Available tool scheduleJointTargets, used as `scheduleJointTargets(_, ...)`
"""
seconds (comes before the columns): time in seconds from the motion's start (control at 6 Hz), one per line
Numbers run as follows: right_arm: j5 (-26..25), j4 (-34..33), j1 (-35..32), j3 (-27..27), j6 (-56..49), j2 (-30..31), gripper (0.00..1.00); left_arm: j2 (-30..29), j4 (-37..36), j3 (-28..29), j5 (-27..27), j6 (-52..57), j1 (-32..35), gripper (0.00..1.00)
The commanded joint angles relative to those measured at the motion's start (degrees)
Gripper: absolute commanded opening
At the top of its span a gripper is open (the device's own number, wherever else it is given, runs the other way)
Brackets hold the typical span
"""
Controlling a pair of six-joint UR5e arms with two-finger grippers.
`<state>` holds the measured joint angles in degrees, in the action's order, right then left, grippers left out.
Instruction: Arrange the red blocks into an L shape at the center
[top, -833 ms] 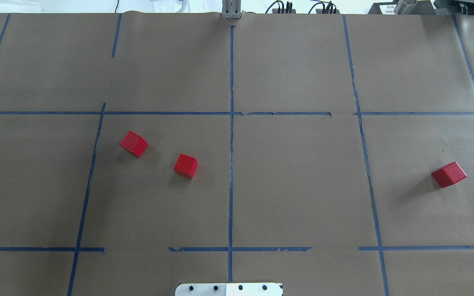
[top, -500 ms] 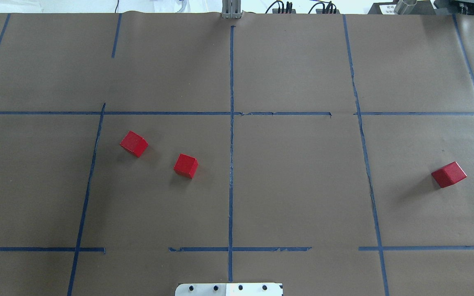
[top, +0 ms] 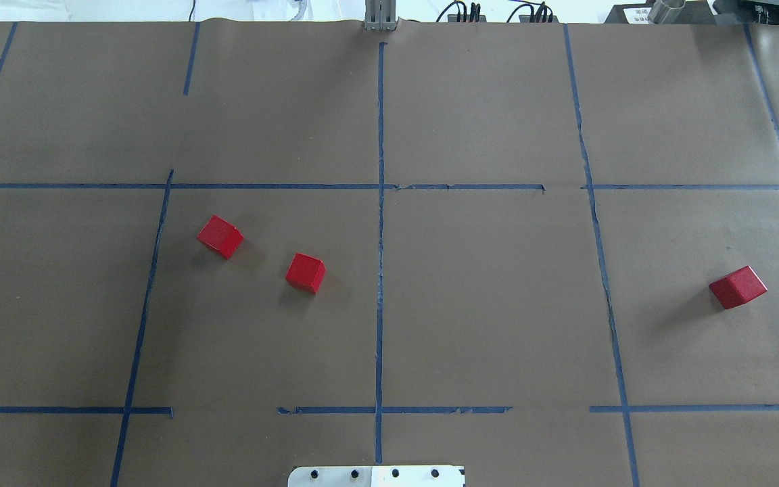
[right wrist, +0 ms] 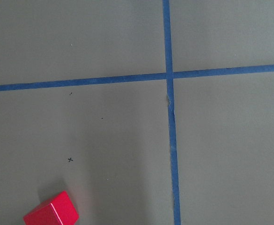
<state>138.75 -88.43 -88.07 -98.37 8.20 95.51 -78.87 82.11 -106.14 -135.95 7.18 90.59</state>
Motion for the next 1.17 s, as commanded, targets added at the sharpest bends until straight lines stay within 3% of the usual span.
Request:
scheduleJointTargets(0.0, 0.03, -0.08, 0.17, -0.06, 0.06, -0.14, 1.00, 0.12, 0.42, 0.06, -0.11, -0.15, -0.06, 1.00)
scheduleJointTargets(1.0, 0.73, 0.09, 2.01, -0.06, 0.06, -0.76, 1.00, 0.03, 0.51, 0.06, -0.20, -0.15, -0.06, 1.00)
